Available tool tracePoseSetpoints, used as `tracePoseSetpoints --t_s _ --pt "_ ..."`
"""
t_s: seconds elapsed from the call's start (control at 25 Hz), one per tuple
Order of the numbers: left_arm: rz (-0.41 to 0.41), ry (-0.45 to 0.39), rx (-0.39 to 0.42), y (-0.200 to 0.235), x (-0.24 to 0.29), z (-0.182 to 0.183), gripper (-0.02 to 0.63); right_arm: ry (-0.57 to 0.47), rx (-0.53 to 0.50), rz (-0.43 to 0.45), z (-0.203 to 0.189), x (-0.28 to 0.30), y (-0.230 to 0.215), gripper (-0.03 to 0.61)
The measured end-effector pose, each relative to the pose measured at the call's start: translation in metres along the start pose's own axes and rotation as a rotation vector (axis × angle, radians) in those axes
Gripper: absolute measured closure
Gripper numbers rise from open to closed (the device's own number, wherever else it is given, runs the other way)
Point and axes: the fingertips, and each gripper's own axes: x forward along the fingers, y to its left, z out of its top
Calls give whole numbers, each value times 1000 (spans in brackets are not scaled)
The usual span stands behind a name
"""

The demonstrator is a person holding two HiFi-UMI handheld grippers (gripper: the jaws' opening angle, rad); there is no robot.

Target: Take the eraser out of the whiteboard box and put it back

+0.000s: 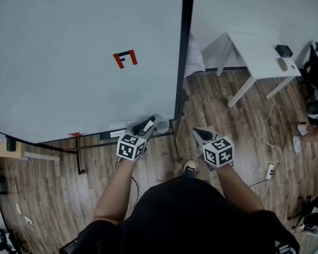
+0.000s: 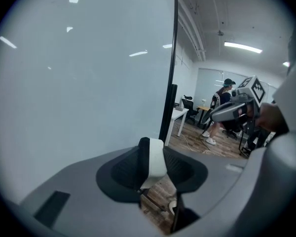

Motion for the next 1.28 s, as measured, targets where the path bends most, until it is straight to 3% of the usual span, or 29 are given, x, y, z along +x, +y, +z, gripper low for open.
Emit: tracePoseSetpoints --t_s 0.56,1.28 --pt "45 23 -61 14 -43 -44 457 6 1 -7 -10 -6 15 583" --pt "64 0 -49 18 -50 -45 459 16 8 -18 -22 -8 16 583"
